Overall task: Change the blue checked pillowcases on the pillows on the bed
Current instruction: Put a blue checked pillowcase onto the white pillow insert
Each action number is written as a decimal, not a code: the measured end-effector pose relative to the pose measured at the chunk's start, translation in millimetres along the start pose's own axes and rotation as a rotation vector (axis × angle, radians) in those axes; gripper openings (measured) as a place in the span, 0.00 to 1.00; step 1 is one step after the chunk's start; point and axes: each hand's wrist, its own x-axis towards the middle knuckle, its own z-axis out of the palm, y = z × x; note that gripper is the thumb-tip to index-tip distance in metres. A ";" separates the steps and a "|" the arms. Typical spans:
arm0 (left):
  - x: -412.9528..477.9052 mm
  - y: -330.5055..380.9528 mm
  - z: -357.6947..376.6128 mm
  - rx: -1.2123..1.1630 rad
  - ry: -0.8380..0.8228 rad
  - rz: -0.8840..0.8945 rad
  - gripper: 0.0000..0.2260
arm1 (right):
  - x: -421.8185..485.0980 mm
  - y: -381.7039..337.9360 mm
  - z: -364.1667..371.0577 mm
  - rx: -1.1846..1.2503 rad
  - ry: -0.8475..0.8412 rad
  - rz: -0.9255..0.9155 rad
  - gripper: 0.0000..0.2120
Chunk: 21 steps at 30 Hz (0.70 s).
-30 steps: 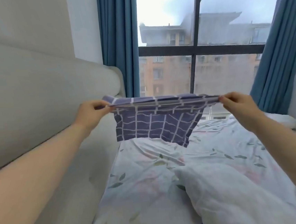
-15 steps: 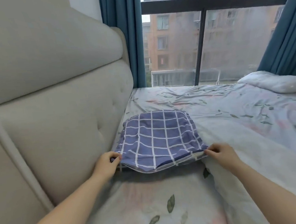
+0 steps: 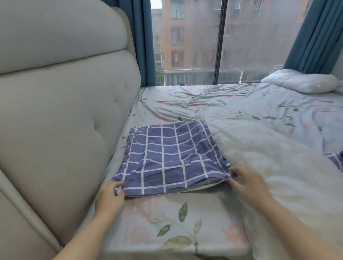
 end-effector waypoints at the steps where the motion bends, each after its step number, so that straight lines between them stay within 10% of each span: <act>1: -8.4 -0.5 2.8 0.013 0.034 0.011 0.12 | -10.1 3.0 1.8 -0.012 0.075 0.003 0.09; 6: -28.3 21.6 -7.7 -0.226 0.012 0.015 0.08 | -24.4 19.6 -15.3 -0.391 0.313 0.066 0.23; 11: -35.9 27.1 -9.2 -0.419 -0.141 -0.101 0.07 | -23.7 41.8 -34.7 -0.620 0.034 0.333 0.37; 21: -44.0 44.0 8.6 -0.520 -0.427 -0.320 0.10 | -2.9 51.3 -41.6 -0.248 0.064 0.449 0.32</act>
